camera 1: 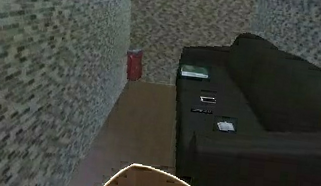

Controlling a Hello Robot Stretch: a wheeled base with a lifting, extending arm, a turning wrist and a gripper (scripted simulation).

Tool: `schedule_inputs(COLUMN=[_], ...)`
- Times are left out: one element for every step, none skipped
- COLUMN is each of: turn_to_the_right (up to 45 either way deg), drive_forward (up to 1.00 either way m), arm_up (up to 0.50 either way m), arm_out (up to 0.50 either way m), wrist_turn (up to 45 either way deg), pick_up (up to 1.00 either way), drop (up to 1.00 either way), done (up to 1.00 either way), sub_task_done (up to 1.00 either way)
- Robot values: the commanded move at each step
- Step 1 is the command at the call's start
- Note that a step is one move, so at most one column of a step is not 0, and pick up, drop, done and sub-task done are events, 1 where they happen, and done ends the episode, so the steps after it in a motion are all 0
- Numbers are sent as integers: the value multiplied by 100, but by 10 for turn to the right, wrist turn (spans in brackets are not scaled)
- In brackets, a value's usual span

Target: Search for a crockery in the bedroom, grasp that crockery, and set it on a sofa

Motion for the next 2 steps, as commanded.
schedule_inputs(turn_to_the_right=[0, -60], drive_forward=[55, 0], arm_up=[0, 0], arm_out=[0, 0], wrist_turn=[0, 0], pick_up=[0, 0], drop=[0, 0], done=[0, 0], sub_task_done=[0, 0])
